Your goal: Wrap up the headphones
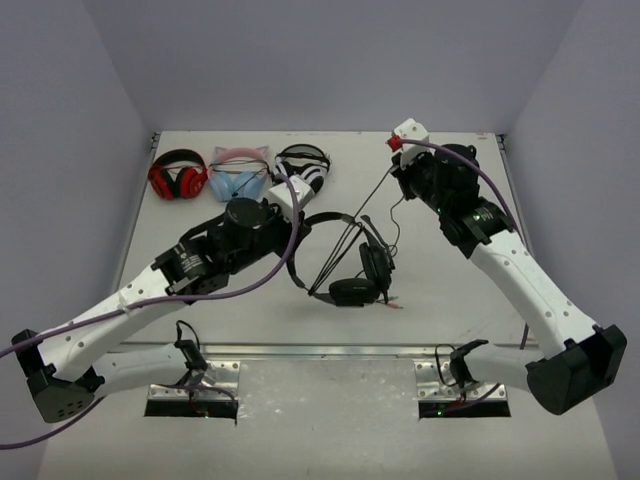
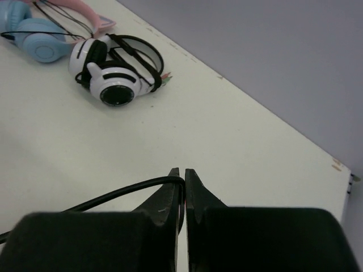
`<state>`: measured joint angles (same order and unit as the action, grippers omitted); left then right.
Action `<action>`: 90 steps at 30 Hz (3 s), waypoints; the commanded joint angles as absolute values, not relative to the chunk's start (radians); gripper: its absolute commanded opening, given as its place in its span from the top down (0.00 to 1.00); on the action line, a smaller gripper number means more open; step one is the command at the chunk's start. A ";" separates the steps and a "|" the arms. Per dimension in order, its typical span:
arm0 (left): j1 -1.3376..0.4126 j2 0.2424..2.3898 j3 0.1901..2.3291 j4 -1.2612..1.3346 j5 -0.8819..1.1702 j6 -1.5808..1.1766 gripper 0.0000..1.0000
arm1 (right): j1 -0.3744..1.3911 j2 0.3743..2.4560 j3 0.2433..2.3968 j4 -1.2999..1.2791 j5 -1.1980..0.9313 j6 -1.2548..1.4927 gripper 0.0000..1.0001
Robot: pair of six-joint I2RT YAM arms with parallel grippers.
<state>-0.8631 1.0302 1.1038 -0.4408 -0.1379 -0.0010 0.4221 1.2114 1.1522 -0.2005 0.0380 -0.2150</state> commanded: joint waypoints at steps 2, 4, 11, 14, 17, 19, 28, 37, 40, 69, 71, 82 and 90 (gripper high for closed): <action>-0.871 0.951 1.135 -0.361 -0.118 -0.024 1.00 | 0.393 1.189 1.075 -0.066 -0.122 -0.063 0.99; -0.873 0.948 1.176 -0.327 -0.155 -0.061 1.00 | 0.397 1.167 0.995 -0.014 -0.251 0.035 0.99; -0.871 1.002 1.356 -0.318 -0.222 -0.149 1.00 | 0.431 1.141 0.767 0.397 -0.504 0.392 0.98; -0.871 1.037 1.477 -0.337 -0.252 -0.189 1.00 | 0.471 1.193 0.692 0.615 -0.546 0.515 0.94; -0.871 1.104 1.641 -0.426 -0.273 -0.228 1.00 | 0.573 1.301 0.748 0.640 -0.517 0.496 0.93; -0.871 1.121 1.696 -0.469 -0.293 -0.253 1.00 | 0.621 1.391 0.808 0.666 -0.483 0.482 0.95; -0.873 1.091 1.758 -0.460 -0.459 -0.339 1.00 | 0.748 1.724 0.842 1.107 -0.477 0.681 0.81; -0.873 1.161 1.937 -0.574 -0.892 -0.319 1.00 | 0.814 1.842 0.761 1.280 -0.443 0.741 0.99; -0.871 1.248 1.977 -0.531 -1.127 -0.224 1.00 | 0.844 1.767 0.619 1.322 -0.404 0.707 0.99; -0.626 1.414 1.375 -0.434 -1.019 -0.143 1.00 | 1.209 0.942 0.908 0.003 0.311 -0.265 0.99; -0.659 1.393 1.338 -0.413 -0.877 -0.085 1.00 | 1.124 0.950 0.984 -0.069 0.313 -0.287 0.99; -0.799 1.103 1.035 -0.242 -0.287 0.117 1.00 | 0.726 0.973 1.072 -0.072 0.264 -0.339 0.99; -0.861 1.077 1.081 -0.351 0.021 0.141 1.00 | 0.502 1.043 1.108 -0.075 0.174 -0.344 0.99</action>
